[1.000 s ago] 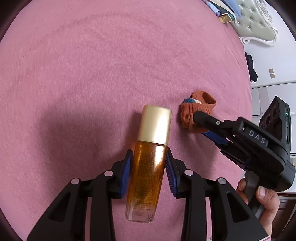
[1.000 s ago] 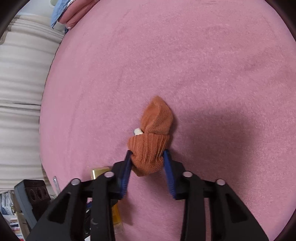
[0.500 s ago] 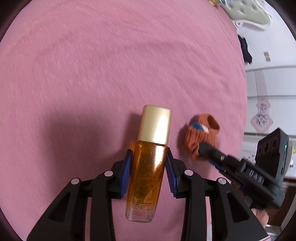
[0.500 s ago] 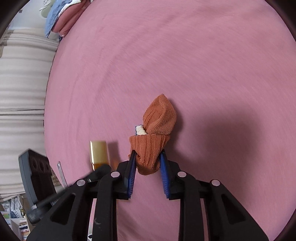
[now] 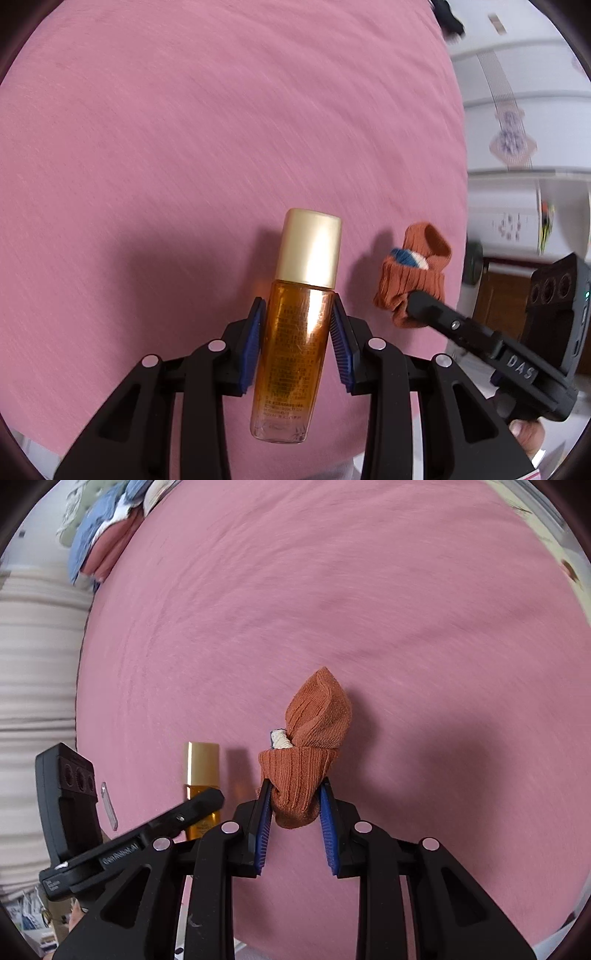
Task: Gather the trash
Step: 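Carry the amber bottle and orange sock over the yellow bucket with both grippers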
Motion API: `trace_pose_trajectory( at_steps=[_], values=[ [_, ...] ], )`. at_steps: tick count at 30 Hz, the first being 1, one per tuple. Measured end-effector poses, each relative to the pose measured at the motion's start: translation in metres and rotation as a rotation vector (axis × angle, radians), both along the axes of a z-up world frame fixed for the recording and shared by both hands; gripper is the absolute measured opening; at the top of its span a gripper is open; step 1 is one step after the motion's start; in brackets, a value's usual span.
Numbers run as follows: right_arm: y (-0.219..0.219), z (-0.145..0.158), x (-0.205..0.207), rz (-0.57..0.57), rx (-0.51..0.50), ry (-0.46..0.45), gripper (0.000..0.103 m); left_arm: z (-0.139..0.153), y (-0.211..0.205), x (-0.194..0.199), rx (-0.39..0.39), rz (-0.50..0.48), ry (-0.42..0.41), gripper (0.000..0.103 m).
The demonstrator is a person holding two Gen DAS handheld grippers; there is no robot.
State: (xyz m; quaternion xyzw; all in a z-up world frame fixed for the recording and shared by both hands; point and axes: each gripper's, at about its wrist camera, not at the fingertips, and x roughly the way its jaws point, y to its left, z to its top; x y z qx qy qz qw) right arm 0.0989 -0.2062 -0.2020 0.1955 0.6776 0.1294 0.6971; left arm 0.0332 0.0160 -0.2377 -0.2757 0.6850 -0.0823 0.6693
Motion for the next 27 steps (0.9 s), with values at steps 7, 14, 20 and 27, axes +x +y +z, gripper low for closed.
trace_pose_trajectory(
  at_steps=[7, 14, 20, 27],
  values=[
    [-0.065, 0.011, -0.04, -0.101, 0.016, -0.005, 0.024, 0.004, -0.073, -0.026, 0.003, -0.122, 0.02, 0.035],
    [-0.13, 0.025, -0.068, -0.158, 0.004, -0.02, 0.024, 0.016, -0.156, -0.024, -0.003, -0.215, 0.002, 0.035],
    [-0.19, 0.043, -0.083, -0.228, -0.009, -0.051, 0.024, 0.025, -0.232, -0.015, -0.02, -0.292, -0.008, 0.035],
    [-0.288, 0.048, -0.101, -0.327, -0.013, -0.073, 0.024, 0.029, -0.311, 0.006, -0.035, -0.363, -0.015, 0.035]
  ],
)
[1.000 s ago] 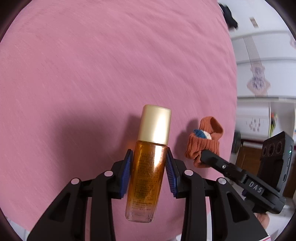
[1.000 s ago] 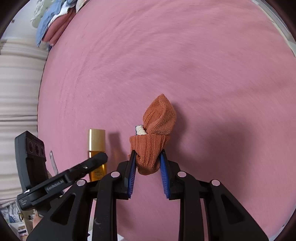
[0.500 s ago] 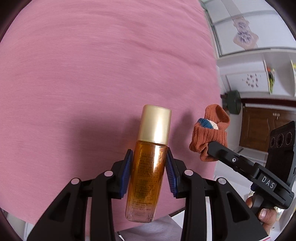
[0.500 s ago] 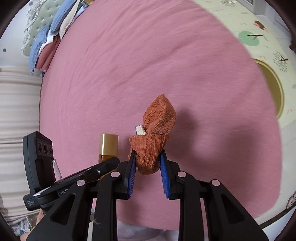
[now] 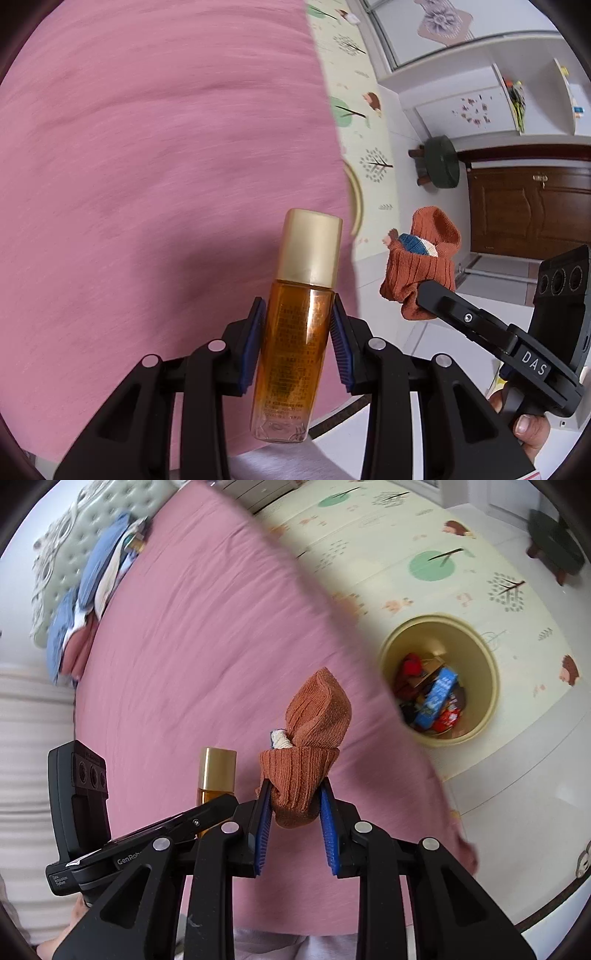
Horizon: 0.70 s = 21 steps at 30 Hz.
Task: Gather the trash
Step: 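Carry the amber bottle and orange sock over the yellow bucket with both grippers, then open both grippers to drop the bottle and sock into the bucket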
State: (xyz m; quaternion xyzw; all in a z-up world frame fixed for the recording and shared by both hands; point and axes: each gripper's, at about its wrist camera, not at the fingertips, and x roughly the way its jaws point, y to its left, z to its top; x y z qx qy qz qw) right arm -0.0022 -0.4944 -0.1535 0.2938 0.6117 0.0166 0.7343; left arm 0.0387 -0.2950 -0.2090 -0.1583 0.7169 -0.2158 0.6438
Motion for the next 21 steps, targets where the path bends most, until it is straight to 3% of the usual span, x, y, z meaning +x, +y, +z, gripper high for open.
trace_pose_trajectory(
  at_steps=[14, 16, 17, 19, 20, 21],
  values=[
    [-0.126, 0.001, 0.022, -0.146, -0.033, -0.022, 0.025, 0.005, -0.144, 0.072, -0.014, -0.139, -0.032, 0.036],
    [-0.139, 0.002, 0.024, -0.16, -0.044, -0.023, 0.032, 0.006, -0.159, 0.08, -0.025, -0.151, -0.024, 0.036],
    [-0.147, 0.004, 0.025, -0.173, -0.052, -0.023, 0.034, 0.006, -0.17, 0.085, -0.032, -0.162, -0.018, 0.04],
    [-0.158, 0.006, 0.024, -0.199, -0.052, -0.03, 0.044, 0.006, -0.186, 0.092, -0.044, -0.173, -0.016, 0.061],
    [-0.164, 0.006, 0.023, -0.216, -0.05, -0.032, 0.047, 0.007, -0.194, 0.094, -0.049, -0.179, -0.017, 0.078],
    [-0.171, 0.006, 0.022, -0.233, -0.049, -0.028, 0.05, 0.008, -0.198, 0.096, -0.049, -0.187, -0.02, 0.083]
  ],
)
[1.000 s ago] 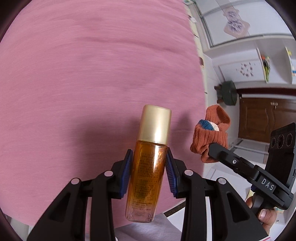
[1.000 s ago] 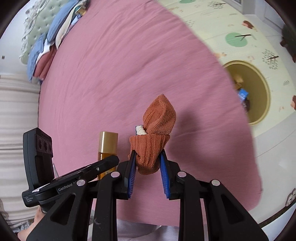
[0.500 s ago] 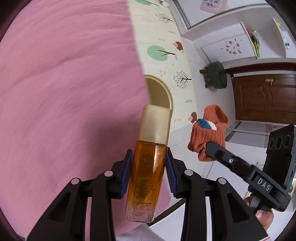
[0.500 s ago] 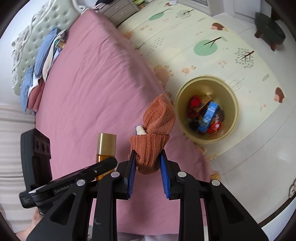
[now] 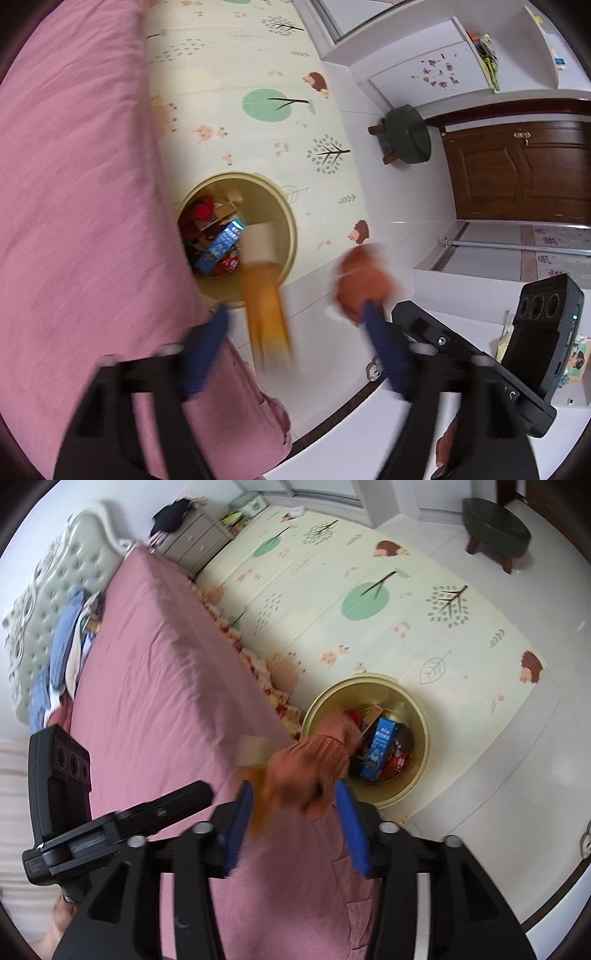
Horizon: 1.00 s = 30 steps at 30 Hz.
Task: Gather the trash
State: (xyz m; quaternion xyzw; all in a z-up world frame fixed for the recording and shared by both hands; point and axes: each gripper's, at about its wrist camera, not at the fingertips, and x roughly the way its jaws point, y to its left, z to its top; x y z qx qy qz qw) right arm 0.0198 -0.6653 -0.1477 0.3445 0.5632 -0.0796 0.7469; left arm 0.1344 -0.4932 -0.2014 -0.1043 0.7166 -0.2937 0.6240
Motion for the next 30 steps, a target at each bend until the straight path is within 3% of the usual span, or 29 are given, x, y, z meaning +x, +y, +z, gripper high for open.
trace_pose_trajectory(
  at_steps=[7, 12, 20, 30],
  values=[
    [-0.017, -0.003, -0.009, -0.045, 0.006, 0.025, 0.05, 0.009, -0.008, -0.007, 0.061, -0.087, -0.07, 0.085],
    [-0.001, 0.0, -0.009, -0.016, 0.012, 0.028, 0.05, 0.012, 0.01, -0.014, 0.085, -0.072, -0.083, 0.086],
    [0.055, 0.011, 0.008, 0.1, 0.007, 0.015, 0.05, 0.019, 0.081, -0.018, 0.131, 0.023, -0.099, 0.086],
    [0.166, 0.005, 0.033, 0.32, 0.032, 0.038, 0.05, 0.019, 0.206, -0.036, 0.222, 0.189, -0.106, 0.091]
  ],
)
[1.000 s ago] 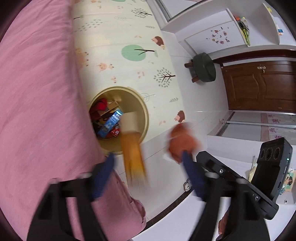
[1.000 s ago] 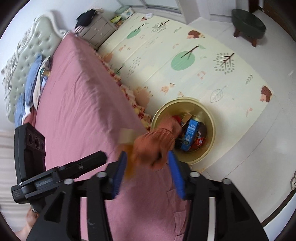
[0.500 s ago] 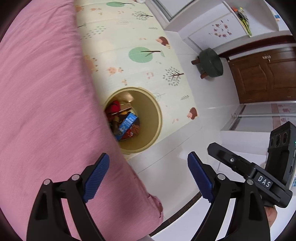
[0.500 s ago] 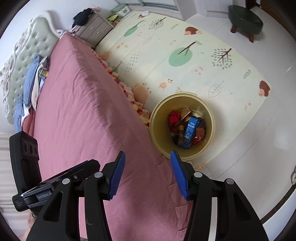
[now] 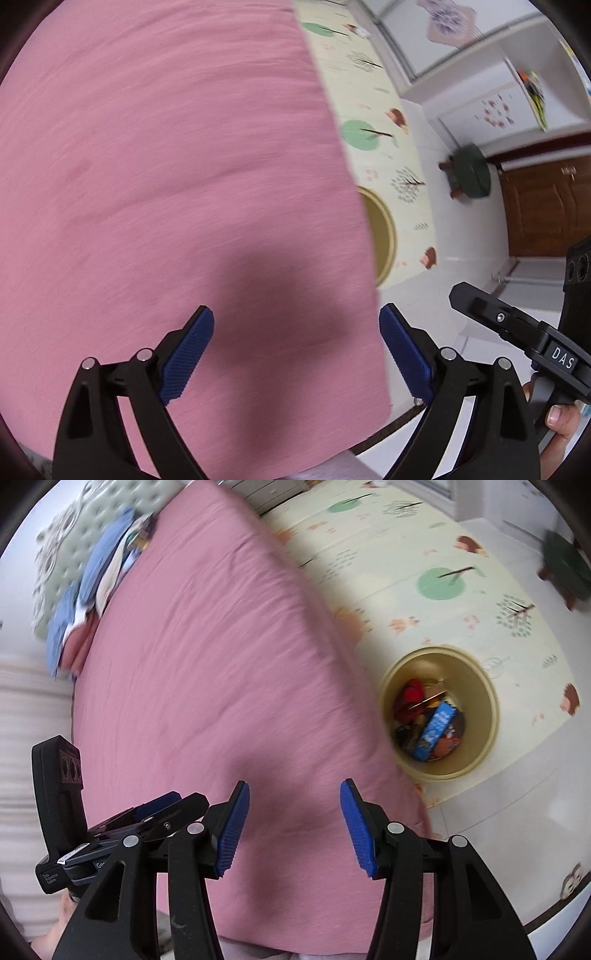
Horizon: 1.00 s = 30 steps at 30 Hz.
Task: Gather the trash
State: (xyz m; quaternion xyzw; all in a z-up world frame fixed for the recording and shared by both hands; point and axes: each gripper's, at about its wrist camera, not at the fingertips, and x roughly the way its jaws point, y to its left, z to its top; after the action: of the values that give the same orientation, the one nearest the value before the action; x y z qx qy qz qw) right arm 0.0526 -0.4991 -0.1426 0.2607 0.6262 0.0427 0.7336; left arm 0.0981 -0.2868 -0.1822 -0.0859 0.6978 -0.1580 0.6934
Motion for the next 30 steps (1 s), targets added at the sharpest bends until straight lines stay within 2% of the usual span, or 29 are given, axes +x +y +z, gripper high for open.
trace_pose_trajectory(
  at_steps=[4, 10, 15, 18, 23, 28, 30],
  values=[
    [0.039, -0.005, 0.005, 0.073, 0.006, 0.015, 0.051, -0.004, 0.046, -0.013, 0.009, 0.078, 0.008, 0.091],
    [0.087, -0.004, 0.006, 0.159, 0.001, 0.023, 0.051, -0.004, 0.094, -0.035, 0.007, 0.157, 0.014, 0.091],
    [0.124, 0.004, 0.002, 0.211, -0.003, 0.007, 0.054, 0.008, 0.124, -0.048, -0.03, 0.22, 0.002, 0.094],
    [0.143, 0.016, -0.002, 0.211, -0.021, -0.021, 0.06, 0.024, 0.141, -0.055, -0.029, 0.253, -0.038, 0.098],
    [0.167, 0.042, -0.011, 0.222, -0.066, -0.065, 0.071, 0.061, 0.165, -0.065, -0.007, 0.273, -0.112, 0.099],
    [0.193, 0.091, -0.027, 0.26, -0.155, -0.158, 0.086, 0.114, 0.183, -0.077, 0.069, 0.249, -0.212, 0.099],
    [0.2, 0.114, -0.033, 0.267, -0.18, -0.209, 0.087, 0.136, 0.191, -0.083, 0.11, 0.254, -0.248, 0.099]
  ],
)
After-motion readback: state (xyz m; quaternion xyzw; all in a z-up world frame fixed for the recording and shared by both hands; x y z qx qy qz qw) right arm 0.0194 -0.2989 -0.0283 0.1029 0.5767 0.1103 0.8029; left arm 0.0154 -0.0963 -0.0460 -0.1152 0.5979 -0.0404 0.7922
